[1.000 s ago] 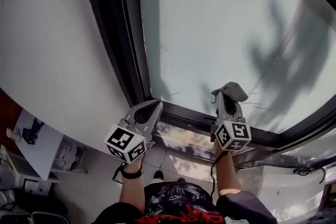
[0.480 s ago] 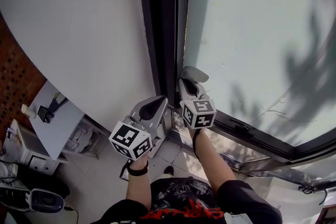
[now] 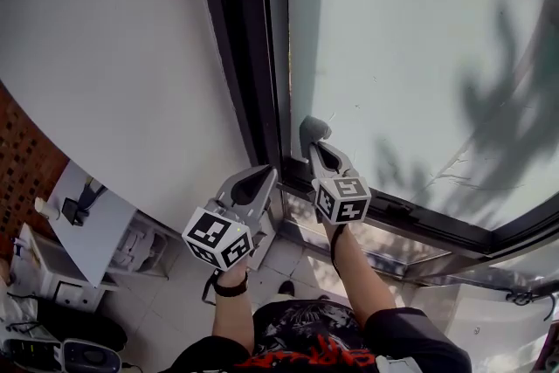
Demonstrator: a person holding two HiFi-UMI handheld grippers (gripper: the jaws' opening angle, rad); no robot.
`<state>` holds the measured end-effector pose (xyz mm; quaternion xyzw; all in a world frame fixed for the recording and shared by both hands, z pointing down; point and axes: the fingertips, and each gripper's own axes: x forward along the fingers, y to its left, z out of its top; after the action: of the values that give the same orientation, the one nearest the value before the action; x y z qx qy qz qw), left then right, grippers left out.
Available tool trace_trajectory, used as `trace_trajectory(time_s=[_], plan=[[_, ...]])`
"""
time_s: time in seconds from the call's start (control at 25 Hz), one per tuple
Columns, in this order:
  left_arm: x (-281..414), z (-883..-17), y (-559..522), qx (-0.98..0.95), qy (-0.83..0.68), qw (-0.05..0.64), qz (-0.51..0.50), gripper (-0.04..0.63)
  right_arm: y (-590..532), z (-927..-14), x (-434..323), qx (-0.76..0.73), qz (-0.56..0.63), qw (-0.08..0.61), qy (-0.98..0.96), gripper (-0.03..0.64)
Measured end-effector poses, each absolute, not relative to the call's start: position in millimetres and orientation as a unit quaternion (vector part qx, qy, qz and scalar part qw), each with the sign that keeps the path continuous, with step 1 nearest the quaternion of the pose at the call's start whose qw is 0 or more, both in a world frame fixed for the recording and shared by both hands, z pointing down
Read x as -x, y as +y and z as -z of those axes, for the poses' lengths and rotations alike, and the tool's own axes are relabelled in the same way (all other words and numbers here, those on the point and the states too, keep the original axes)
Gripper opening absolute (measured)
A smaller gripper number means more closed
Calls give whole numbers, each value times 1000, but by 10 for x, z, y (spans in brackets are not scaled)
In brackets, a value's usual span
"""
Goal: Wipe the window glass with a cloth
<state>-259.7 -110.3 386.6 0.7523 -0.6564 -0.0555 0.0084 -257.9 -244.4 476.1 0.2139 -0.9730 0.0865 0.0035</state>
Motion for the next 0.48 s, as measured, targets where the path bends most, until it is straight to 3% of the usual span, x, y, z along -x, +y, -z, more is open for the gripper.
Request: trace_trajectory(time_s=[0.48], plan=[[1745, -3963, -1828, -838, -542, 26, 53, -6, -3048, -4792, 331, -394, -84, -22, -915, 17]])
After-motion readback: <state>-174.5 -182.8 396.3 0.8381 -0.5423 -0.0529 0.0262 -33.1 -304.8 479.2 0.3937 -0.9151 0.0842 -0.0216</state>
